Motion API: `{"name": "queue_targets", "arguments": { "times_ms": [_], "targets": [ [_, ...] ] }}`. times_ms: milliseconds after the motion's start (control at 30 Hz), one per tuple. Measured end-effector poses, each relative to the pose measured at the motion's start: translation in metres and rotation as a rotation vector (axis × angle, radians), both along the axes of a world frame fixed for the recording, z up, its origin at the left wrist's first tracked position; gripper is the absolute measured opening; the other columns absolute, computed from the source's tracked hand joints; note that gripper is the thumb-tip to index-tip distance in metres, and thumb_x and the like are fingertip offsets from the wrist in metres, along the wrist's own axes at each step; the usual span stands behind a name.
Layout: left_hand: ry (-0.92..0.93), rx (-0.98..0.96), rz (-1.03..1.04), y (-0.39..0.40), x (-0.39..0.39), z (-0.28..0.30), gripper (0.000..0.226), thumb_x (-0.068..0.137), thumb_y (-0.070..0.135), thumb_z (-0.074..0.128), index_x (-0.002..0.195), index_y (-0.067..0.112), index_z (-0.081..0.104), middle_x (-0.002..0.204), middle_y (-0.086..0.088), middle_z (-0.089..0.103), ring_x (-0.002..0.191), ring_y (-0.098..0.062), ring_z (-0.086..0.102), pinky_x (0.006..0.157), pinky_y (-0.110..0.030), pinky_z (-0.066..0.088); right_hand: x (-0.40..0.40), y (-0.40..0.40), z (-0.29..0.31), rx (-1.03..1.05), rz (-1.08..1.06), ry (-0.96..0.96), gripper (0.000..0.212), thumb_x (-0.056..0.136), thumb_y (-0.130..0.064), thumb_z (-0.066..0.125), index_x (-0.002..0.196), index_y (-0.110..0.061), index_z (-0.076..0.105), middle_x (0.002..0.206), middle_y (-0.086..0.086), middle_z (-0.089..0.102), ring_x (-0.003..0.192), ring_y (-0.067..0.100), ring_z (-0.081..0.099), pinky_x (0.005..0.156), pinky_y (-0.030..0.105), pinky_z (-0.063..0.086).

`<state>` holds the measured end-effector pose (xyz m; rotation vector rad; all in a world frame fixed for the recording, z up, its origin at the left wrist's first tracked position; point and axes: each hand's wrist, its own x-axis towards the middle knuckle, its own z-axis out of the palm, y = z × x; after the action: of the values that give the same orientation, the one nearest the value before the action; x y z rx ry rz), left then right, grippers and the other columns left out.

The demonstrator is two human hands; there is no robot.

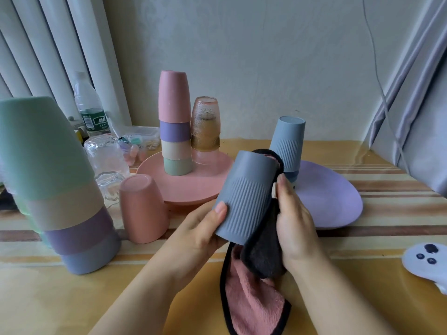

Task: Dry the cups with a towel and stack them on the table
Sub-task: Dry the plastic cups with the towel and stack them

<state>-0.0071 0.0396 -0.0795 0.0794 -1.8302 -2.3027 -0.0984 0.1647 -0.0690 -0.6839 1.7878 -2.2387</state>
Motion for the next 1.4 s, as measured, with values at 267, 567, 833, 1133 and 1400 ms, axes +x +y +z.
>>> {"name": "queue_targets", "arguments": {
  "times_ms": [267,567,833,1133,1400],
  "targets": [
    [0.064,0.279,0.103,-0.002,-0.006,0.001,0.031,0.082,0.044,0.054,0.094,0.026,0.077,0.091,-0.002,0.072,0.078,-0.01,0.068,0.073,-0.027,0.053,0.018,-0.014,-0.009,0.141,0.119,0.05,0.06,0.083,-0.069,0.035,0.125,-0.03,0.054,0.136,-0.02,0.047,0.133,-0.003,0.036,0.118,0.034,0.023],
    [0.143,-0.127,0.637,-0.007,-0.009,-0.006,0.042,0.078,0.061,0.056,0.099,0.026,0.067,0.095,0.001,0.073,0.099,-0.035,0.067,0.085,-0.06,0.052,0.018,-0.013,-0.002,0.084,0.079,0.149,0.029,0.099,-0.027,0.035,0.114,-0.052,0.038,0.102,-0.058,0.045,0.103,-0.034,0.039,0.083,-0.008,0.028],
    [0.079,-0.305,0.422,-0.001,-0.006,0.0,0.049,0.074,0.043,0.069,0.119,0.028,0.057,0.099,0.008,0.07,0.087,-0.001,0.068,0.062,-0.019,0.054,0.023,-0.021,-0.009,0.143,0.085,0.325,0.052,0.097,-0.037,0.034,0.147,-0.026,0.025,0.143,-0.029,0.03,0.13,-0.02,0.024,0.103,0.001,0.021],
    [-0.101,0.074,-0.147,-0.018,0.0,-0.001,0.066,0.05,0.063,0.084,0.105,0.027,0.076,0.116,-0.007,0.071,0.106,-0.022,0.068,0.09,-0.033,0.054,0.001,-0.001,0.005,-0.161,0.094,-0.023,0.025,0.088,-0.042,0.052,0.11,-0.037,0.062,0.114,-0.021,0.064,0.119,0.0,0.052,0.105,0.028,0.036],
    [-0.093,0.476,-0.434,-0.02,-0.003,-0.005,0.056,0.098,0.046,0.045,0.135,0.004,0.052,0.121,-0.019,0.064,0.106,-0.027,0.063,0.094,-0.036,0.048,-0.002,0.001,0.008,-0.175,0.198,-0.074,0.05,0.074,-0.056,0.068,0.107,-0.019,0.068,0.108,0.005,0.063,0.102,0.021,0.054,0.098,0.041,0.039]
  ]
}}
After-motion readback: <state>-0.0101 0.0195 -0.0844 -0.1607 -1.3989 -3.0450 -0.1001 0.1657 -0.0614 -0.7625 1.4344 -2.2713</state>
